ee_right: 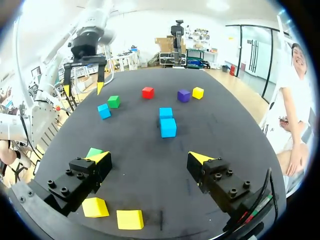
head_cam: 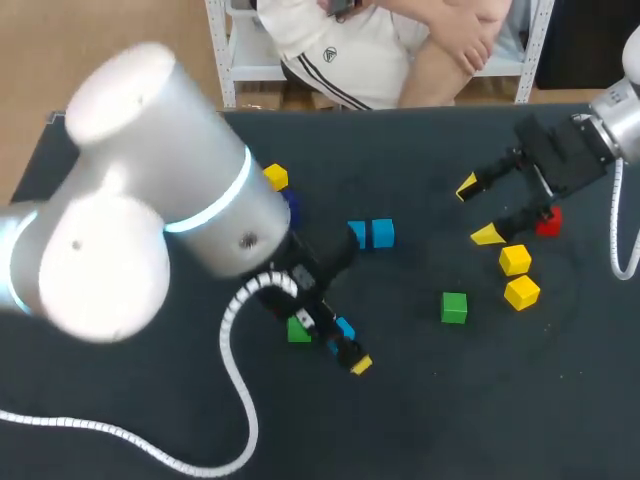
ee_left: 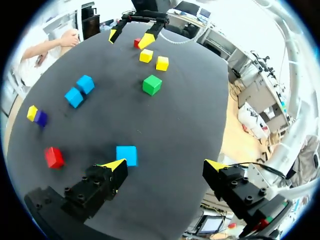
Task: Place the blue cubes, place green cubes on the blue cubes, place the yellow cubes on the green cubes, then place the red cubes on the yellow cubes, and place purple cube on the red cubes.
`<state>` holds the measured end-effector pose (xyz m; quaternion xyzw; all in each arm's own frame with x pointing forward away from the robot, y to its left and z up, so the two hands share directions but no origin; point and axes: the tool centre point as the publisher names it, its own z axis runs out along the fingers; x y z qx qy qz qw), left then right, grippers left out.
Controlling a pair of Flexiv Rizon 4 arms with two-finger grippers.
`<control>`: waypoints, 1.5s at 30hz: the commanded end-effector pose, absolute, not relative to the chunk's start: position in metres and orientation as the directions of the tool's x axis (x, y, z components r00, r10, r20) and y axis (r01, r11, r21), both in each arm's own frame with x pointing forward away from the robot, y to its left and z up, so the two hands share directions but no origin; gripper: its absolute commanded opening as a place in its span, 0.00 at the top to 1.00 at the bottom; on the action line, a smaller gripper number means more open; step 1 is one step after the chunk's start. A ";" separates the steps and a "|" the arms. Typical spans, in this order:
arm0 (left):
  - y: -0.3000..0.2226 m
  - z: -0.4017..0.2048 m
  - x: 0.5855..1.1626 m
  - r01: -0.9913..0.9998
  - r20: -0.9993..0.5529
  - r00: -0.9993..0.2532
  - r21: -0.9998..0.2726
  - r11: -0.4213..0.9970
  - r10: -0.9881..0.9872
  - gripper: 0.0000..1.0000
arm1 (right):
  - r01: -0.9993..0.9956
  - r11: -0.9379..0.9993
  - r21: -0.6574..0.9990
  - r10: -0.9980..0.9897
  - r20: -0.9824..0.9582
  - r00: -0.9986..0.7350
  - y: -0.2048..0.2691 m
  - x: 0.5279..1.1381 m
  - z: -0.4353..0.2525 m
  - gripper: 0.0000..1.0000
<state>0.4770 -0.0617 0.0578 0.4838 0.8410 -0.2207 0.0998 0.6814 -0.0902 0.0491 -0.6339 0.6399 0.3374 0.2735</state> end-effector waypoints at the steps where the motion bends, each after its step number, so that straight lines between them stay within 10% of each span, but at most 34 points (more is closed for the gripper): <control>1: -0.057 0.060 0.464 0.850 -0.392 -0.526 -0.210 0.483 0.755 0.00 | -0.996 -0.032 0.084 -0.625 -0.779 -0.045 -0.090 0.681 0.049 0.00; 45: -0.066 0.034 0.507 0.869 -0.279 -0.493 -0.207 0.449 0.824 0.00 | -0.996 -0.032 0.084 -0.625 -0.779 -0.045 -0.090 0.681 0.049 0.00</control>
